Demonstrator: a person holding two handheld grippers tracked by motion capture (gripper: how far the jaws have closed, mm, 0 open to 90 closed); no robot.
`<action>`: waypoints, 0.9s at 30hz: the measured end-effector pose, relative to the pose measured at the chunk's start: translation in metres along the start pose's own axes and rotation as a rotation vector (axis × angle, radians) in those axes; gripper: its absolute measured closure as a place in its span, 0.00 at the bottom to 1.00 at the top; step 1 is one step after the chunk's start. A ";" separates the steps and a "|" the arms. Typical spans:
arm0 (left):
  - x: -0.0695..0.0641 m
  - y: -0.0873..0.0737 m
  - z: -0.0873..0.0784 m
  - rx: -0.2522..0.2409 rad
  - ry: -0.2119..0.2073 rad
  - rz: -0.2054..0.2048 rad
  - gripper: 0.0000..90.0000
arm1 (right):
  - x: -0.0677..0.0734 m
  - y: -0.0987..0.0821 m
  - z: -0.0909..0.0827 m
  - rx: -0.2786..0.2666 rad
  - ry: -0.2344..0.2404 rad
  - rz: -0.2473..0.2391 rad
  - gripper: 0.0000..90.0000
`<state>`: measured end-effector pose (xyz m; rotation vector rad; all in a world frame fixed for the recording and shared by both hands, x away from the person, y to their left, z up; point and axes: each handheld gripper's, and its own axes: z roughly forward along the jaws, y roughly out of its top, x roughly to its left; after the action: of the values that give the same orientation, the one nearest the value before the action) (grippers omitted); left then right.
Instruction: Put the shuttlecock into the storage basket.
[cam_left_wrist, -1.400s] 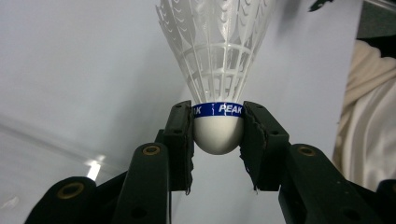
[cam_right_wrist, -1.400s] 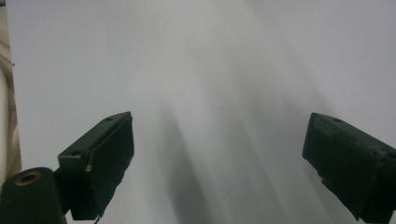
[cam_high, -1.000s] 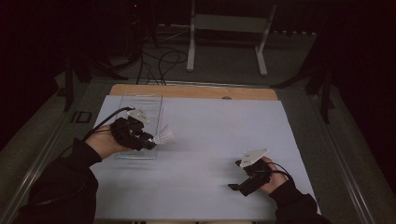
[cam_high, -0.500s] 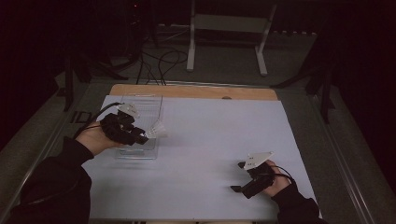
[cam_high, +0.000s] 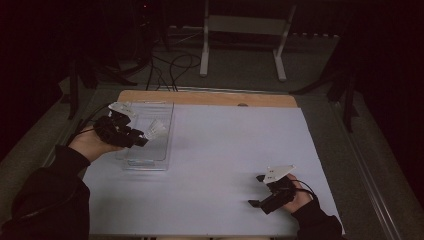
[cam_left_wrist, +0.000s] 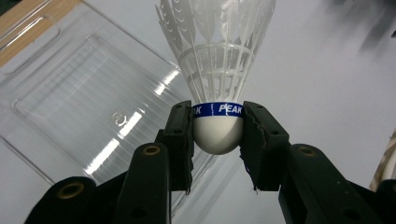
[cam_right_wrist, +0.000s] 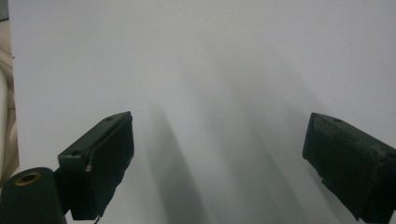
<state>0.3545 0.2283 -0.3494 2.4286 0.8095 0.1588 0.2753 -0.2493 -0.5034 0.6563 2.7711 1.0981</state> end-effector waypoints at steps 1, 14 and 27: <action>0.000 0.000 -0.001 0.000 0.008 -0.002 0.73 | 0.000 0.000 0.000 -0.002 0.001 0.000 0.10; 0.007 -0.004 -0.006 -0.024 0.057 -0.086 0.73 | 0.000 -0.002 -0.003 -0.019 -0.005 -0.010 0.10; 0.013 -0.019 0.002 -0.026 0.099 -0.133 0.73 | 0.003 -0.003 0.000 -0.013 -0.007 -0.013 0.10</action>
<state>0.3557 0.2473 -0.3623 2.3491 1.0044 0.2385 0.2713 -0.2502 -0.5056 0.6386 2.7565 1.1082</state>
